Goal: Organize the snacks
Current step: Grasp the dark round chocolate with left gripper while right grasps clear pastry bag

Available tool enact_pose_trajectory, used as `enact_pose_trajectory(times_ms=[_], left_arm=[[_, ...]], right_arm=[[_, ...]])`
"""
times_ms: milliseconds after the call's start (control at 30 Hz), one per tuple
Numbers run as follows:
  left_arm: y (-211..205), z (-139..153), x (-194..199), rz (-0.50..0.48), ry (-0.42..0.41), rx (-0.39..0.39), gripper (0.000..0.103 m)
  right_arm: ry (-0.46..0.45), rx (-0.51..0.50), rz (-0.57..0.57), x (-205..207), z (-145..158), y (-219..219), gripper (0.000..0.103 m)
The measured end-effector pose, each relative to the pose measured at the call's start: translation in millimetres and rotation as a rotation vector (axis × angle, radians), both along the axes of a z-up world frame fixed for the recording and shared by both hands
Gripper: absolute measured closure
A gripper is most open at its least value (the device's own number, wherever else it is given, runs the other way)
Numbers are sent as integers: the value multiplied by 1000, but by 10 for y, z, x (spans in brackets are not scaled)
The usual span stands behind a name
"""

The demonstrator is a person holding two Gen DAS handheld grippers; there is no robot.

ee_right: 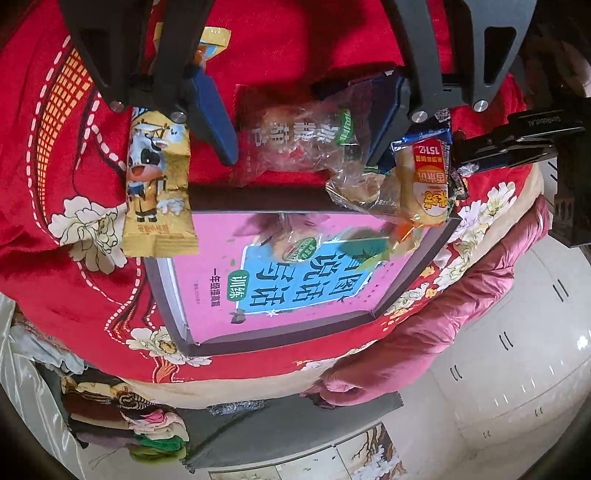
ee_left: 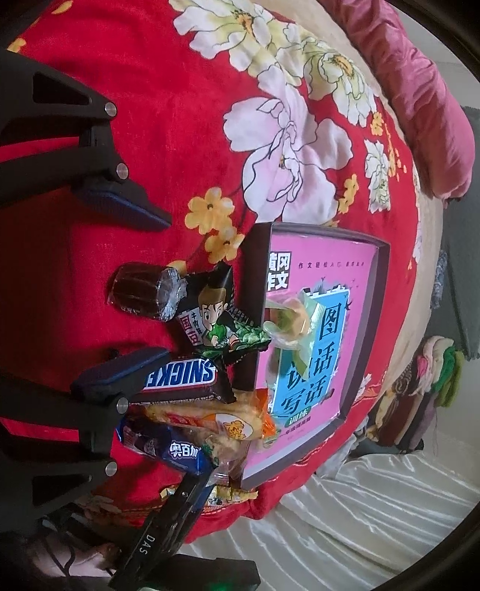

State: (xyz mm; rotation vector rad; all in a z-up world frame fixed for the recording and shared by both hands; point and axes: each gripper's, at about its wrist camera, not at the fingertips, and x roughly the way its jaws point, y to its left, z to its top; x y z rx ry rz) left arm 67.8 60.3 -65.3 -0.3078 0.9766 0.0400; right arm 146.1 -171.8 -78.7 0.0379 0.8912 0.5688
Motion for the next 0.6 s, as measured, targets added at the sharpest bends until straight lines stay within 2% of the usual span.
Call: enact_pose_trajectory(times_ms=[133, 300, 367, 500, 600], left_arm=[[-3, -36, 18, 5, 6, 0, 36], [-2, -65, 37, 10, 9, 2, 38], [2, -64, 43, 17, 6, 13, 50], [43, -82, 55, 24, 6, 4, 57], [54, -84, 55, 15, 5, -4, 67]], right_arm=[[-11, -50, 22, -1, -35, 68, 34], [-8, -35, 38, -10, -18, 39, 40], [-17, -31, 44, -33, 11, 35, 41], [-21, -4, 44, -58, 60, 1, 42], [-29, 24, 43, -89, 110, -36, 42]])
